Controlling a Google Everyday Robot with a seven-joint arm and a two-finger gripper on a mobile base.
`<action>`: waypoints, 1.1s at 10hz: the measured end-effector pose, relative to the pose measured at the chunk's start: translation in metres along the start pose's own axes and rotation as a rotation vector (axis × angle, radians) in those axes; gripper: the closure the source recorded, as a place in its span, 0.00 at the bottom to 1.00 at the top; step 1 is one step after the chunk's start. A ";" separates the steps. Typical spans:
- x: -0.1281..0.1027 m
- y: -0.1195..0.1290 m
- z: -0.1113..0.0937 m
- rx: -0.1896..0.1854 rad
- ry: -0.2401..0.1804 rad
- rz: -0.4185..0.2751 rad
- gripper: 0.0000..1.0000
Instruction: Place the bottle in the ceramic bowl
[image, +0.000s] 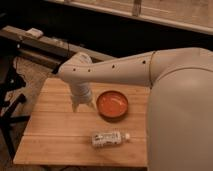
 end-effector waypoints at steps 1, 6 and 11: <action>0.000 0.000 0.000 0.000 0.000 0.000 0.35; 0.000 0.000 0.000 0.000 0.000 0.000 0.35; 0.011 -0.020 -0.005 0.021 0.009 0.017 0.35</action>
